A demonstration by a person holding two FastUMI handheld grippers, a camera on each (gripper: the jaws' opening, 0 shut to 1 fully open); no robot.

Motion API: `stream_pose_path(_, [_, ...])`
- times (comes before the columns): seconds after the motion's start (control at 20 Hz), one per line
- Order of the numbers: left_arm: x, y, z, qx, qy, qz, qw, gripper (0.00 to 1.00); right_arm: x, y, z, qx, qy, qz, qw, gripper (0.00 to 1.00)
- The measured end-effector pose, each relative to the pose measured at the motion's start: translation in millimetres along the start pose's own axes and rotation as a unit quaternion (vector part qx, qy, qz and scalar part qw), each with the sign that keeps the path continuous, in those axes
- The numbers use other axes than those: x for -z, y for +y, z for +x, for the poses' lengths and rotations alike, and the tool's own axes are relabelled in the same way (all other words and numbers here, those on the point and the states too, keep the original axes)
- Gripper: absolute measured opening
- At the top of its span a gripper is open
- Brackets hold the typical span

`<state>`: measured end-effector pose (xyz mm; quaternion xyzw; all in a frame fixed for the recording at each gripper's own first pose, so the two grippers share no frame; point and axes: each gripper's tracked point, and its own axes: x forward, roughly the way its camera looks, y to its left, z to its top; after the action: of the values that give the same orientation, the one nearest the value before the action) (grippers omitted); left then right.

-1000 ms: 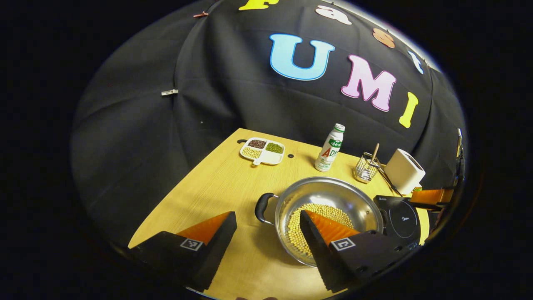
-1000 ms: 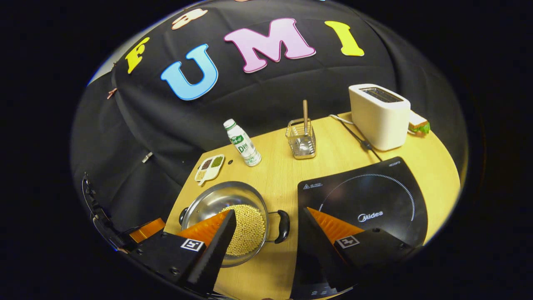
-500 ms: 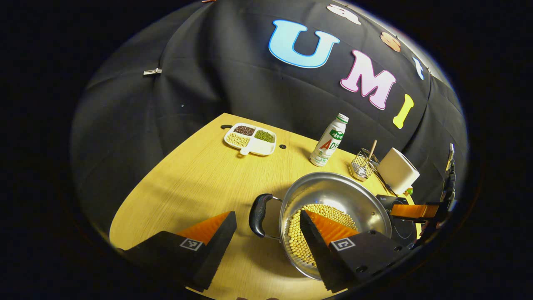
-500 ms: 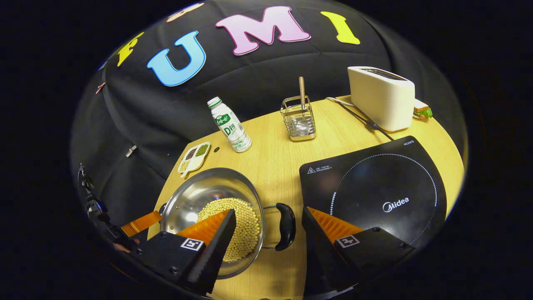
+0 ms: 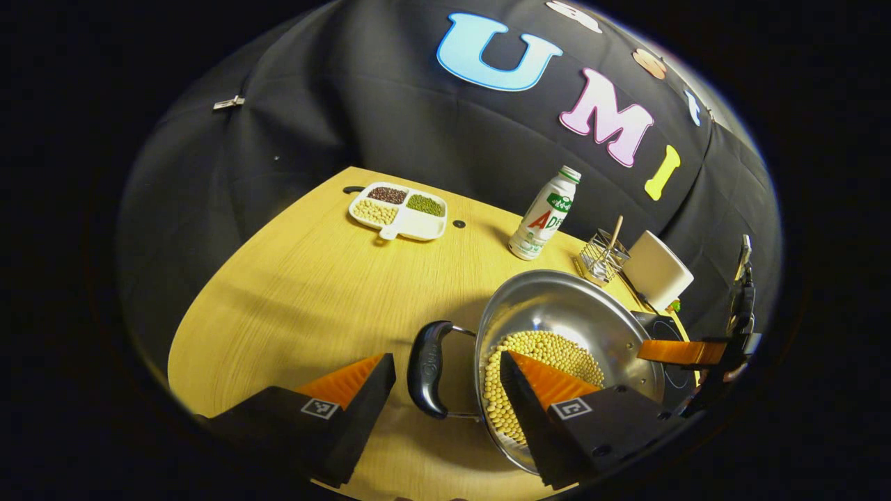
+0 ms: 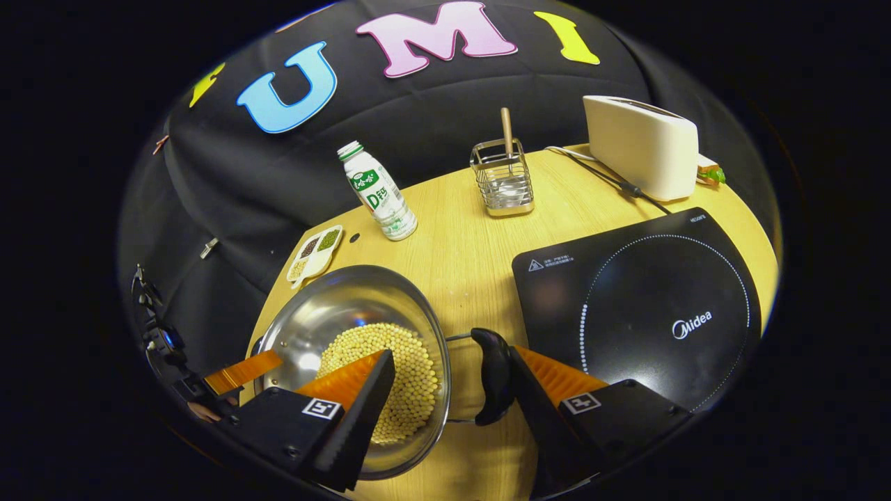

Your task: First push the handle of the pot to place it horizontally, then grasp the pot with both hands and set it on the induction cooktop.

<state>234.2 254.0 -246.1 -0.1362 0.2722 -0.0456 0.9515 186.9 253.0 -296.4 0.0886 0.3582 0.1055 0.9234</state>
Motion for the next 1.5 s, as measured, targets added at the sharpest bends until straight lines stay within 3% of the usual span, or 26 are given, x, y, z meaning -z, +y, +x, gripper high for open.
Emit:
stream_pose_path(0.2, [0.8,1.7,9.5,0.013,0.013,0.004,1.000,0.93,8.9,6.8,16.4,0.001,0.012,-0.015,1.000,0.97])
stream_pose_path(0.3, [0.8,5.6,10.5,0.005,0.016,0.010,1.000,0.83,12.6,5.6,23.9,0.010,0.017,-0.020,1.000,0.95])
stream_pose_path(0.35, [1.6,9.5,12.5,-0.001,0.020,0.014,1.000,0.75,15.1,6.6,27.0,0.008,0.021,-0.019,1.000,0.87])
stream_pose_path(0.4, [2.9,9.9,13.2,-0.002,0.023,0.015,1.000,0.74,19.2,8.4,30.1,0.006,0.027,-0.019,0.999,0.83])
stream_pose_path(0.5, [4.2,14.4,11.6,-0.005,0.027,0.017,0.999,0.69,25.1,4.5,34.1,0.016,0.036,-0.024,0.999,0.82])
stream_pose_path(0.55, [3.8,17.8,9.5,-0.009,0.027,0.017,0.999,0.60,25.0,0.1,36.7,0.022,0.033,-0.027,0.999,0.75])
stream_pose_path(0.7, [10.6,20.6,7.4,-0.009,0.041,0.018,0.999,0.62,26.4,0.9,34.7,0.030,0.040,-0.023,0.999,0.56])
stream_pose_path(0.75, [11.0,21.2,7.8,-0.011,0.041,0.018,0.999,0.63,26.7,-0.6,37.5,0.033,0.040,-0.020,0.998,0.60])
stream_pose_path(0.9, [11.2,21.2,4.9,-0.015,0.043,0.016,0.999,0.61,27.6,0.3,37.4,0.036,0.047,-0.012,0.998,0.58])
stream_pose_path(0.95, [11.1,21.5,4.1,-0.016,0.043,0.014,0.999,0.59,29.1,1.4,33.3,0.037,0.048,-0.012,0.998,0.51])
stream_pose_path(1.0, [12.7,21.8,3.5,-0.017,0.044,0.013,0.999,0.58,29.0,1.2,32.4,0.036,0.048,-0.012,0.998,0.55])
stream_pose_path(1.15, [20.0,23.5,-2.5,-0.021,0.064,0.027,0.997,0.55,34.0,3.9,28.1,0.038,0.055,-0.021,0.998,0.52])
stream_pose_path(1.5, [25.2,10.4,-40.0,-0.027,0.062,-0.001,0.998,0.54,27.6,10.9,-11.5,0.036,0.060,-0.032,0.997,0.52])
